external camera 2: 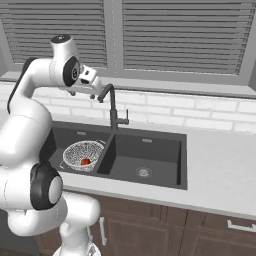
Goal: Put the colander in the sink, put the apple in the colander, and turn on the sink faucet and pour water over the colander.
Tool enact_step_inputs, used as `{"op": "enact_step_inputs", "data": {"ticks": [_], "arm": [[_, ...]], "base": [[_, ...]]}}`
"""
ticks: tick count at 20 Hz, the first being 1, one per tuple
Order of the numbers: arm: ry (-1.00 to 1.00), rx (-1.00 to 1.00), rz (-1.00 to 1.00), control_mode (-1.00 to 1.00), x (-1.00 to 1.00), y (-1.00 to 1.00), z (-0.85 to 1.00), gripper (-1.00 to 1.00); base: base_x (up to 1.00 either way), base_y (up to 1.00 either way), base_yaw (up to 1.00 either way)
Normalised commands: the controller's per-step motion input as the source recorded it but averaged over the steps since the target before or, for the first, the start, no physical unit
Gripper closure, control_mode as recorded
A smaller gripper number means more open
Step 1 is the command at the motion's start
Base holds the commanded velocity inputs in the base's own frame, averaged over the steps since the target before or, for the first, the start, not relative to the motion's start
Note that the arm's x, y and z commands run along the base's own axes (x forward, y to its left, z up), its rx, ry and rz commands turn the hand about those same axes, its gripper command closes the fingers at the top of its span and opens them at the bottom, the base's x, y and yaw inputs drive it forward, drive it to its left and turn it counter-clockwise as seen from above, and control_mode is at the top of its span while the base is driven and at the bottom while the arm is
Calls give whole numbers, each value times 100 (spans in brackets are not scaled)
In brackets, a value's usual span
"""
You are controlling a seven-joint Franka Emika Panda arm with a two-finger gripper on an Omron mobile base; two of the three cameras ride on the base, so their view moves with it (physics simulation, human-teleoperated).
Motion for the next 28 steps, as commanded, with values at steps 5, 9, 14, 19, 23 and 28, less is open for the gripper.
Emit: {"op": "enact_step_inputs", "data": {"ticks": [5, 9, 14, 19, 23, 28], "arm": [[0, 0, 0, -100, 30, 0, 0, -100], [0, 0, 0, -100, 25, 0, 0, -100], [0, 0, 0, -100, 28, 0, 0, -100], [0, 0, 0, -100, 31, 0, -2, -100], [0, 1, 1, -100, 19, -9, -25, -100], [0, 2, 0, -100, 19, -13, -32, -100]], "base": [[0, 0, 0], [0, 0, 0], [0, 0, 0], [0, 0, 0], [0, 0, 0], [0, 0, 0]]}}
